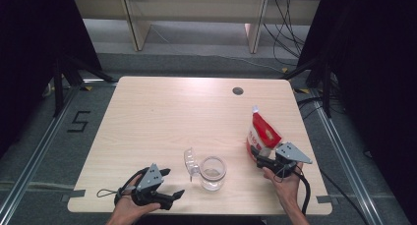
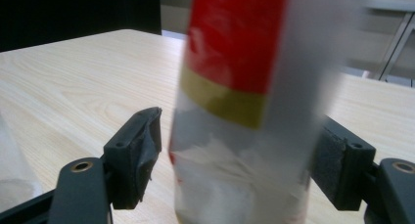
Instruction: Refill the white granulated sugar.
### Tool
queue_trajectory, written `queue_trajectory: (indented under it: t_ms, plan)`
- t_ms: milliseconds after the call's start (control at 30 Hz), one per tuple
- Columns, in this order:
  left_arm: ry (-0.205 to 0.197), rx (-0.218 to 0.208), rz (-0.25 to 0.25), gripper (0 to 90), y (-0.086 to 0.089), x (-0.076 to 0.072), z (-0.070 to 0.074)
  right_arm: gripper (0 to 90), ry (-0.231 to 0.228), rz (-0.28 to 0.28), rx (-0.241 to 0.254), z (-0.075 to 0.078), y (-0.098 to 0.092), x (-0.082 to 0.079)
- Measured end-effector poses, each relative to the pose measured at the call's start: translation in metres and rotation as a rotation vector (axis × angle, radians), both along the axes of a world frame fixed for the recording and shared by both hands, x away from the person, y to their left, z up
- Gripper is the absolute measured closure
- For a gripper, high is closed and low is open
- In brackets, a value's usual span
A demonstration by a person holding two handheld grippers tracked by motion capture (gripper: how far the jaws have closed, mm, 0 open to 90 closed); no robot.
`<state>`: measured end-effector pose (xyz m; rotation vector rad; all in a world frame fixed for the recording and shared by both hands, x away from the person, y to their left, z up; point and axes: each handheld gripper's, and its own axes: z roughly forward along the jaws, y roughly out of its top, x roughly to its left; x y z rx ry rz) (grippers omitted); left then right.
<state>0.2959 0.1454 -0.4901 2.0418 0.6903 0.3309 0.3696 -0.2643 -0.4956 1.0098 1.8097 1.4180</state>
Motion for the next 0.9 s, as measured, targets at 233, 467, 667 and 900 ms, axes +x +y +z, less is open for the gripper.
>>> queue_trajectory:
  t_ms: [233,467,667,900]
  plan:
    - [0.004,-0.001,-0.005,16.1,0.0,0.0,0.0,23.0,-0.007,0.01,-0.044,-0.004,0.001,0.004]
    - [0.032,-0.022,0.011,16.1,-0.002,-0.002,-0.002,24.7,-0.006,0.016,0.0,-0.007,0.001,0.007]
    - [0.019,0.02,0.008,16.1,-0.001,-0.001,-0.002,26.1,-0.011,0.028,-0.025,-0.01,-0.001,0.01]
    - [0.025,-0.012,0.003,16.1,-0.003,-0.002,-0.003,27.5,0.025,0.022,0.044,-0.02,-0.006,0.012]
